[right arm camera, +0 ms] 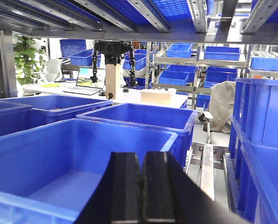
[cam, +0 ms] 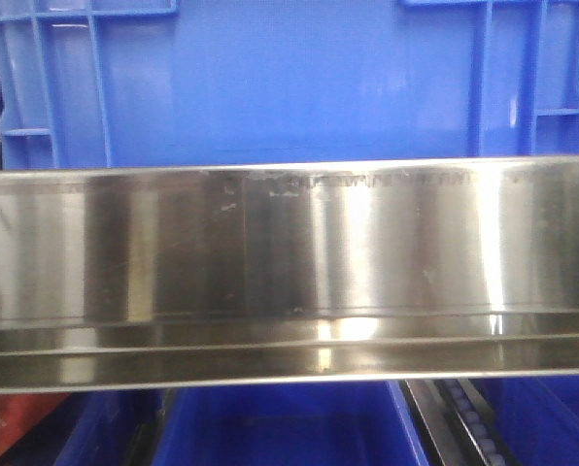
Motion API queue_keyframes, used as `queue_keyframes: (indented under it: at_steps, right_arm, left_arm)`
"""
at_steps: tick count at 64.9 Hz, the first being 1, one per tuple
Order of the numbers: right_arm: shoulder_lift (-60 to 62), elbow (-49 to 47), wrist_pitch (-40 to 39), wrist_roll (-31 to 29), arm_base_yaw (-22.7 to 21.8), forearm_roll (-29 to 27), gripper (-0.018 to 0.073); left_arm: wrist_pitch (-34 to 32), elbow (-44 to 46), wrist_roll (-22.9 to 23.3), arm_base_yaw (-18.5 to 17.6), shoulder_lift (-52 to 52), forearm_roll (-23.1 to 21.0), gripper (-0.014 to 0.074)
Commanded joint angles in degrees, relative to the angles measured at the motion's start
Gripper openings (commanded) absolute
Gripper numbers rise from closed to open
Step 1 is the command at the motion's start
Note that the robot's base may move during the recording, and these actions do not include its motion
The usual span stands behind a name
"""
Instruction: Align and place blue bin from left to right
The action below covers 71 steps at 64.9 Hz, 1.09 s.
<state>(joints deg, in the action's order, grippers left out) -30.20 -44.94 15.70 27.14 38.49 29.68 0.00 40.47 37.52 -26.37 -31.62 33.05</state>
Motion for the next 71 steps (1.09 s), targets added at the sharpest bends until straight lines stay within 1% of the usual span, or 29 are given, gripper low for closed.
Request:
queue_keyframes:
  at_steps: [1, 71]
  right_arm:
    - [0.2, 0.04, -1.17, -0.35, -0.03, 0.55, -0.0079]
    - [0.2, 0.04, -1.17, -0.35, -0.03, 0.55, -0.0079]
  left_arm:
    - [-1.02, -0.07, -0.06, -0.31, 0.33, 0.21, -0.0111]
    - [-1.02, -0.07, -0.06, -0.21, 0.39, 0.21, -0.0111]
